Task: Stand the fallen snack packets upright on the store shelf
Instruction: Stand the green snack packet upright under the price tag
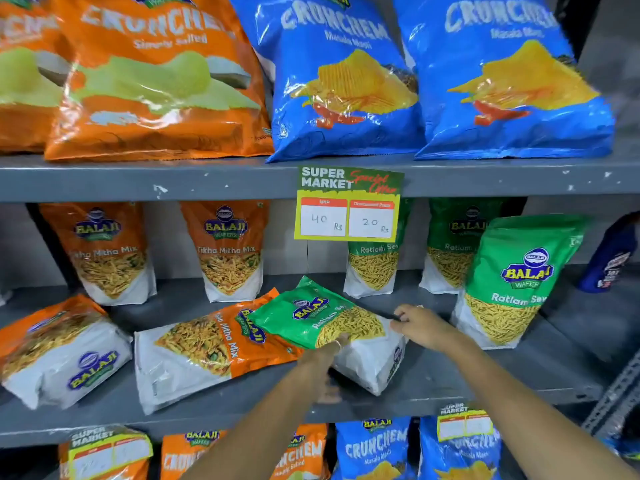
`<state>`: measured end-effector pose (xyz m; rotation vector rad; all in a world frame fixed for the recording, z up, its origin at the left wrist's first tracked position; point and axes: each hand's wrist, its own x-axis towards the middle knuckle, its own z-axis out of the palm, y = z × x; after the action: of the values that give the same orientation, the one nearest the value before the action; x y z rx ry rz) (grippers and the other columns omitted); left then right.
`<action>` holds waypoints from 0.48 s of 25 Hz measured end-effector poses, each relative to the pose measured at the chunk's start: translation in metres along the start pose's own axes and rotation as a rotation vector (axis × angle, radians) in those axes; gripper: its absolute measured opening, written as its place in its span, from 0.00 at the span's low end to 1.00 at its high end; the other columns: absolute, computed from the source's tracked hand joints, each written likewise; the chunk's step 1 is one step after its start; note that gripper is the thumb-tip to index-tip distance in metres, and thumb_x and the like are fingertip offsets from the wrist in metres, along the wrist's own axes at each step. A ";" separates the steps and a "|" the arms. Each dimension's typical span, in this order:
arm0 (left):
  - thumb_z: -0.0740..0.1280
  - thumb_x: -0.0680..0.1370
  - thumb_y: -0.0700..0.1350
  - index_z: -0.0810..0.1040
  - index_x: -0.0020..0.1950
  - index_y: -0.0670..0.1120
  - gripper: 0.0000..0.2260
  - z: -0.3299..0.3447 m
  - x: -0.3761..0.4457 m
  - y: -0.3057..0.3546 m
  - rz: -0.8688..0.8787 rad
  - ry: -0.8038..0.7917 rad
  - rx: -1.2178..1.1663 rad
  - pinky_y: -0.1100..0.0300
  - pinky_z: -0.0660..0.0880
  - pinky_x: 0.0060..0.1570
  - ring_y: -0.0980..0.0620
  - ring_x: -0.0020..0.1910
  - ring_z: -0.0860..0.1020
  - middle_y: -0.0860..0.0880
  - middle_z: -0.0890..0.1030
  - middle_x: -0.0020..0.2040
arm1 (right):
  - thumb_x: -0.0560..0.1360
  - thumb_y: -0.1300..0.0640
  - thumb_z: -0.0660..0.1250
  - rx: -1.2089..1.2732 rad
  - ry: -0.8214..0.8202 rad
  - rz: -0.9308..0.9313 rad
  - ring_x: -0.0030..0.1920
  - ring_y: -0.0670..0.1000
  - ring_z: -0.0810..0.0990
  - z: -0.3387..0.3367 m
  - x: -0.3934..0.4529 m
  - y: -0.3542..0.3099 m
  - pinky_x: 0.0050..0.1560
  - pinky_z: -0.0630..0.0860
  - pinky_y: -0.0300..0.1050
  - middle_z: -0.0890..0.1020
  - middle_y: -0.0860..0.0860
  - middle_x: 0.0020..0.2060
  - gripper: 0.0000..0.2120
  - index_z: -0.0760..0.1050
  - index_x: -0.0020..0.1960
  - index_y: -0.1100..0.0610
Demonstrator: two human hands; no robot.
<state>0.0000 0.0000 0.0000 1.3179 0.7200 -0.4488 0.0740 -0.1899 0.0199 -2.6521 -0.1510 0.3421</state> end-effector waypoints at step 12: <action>0.74 0.67 0.52 0.70 0.60 0.41 0.28 0.020 0.056 0.016 -0.110 -0.129 0.076 0.43 0.76 0.48 0.36 0.62 0.72 0.39 0.70 0.67 | 0.68 0.42 0.66 0.402 -0.312 0.298 0.53 0.54 0.72 0.004 0.034 0.009 0.61 0.69 0.48 0.70 0.55 0.56 0.23 0.69 0.57 0.54</action>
<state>0.0546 -0.0106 -0.0264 1.3115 0.6750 -0.6501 0.1064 -0.1909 0.0044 -2.2065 0.1991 0.7947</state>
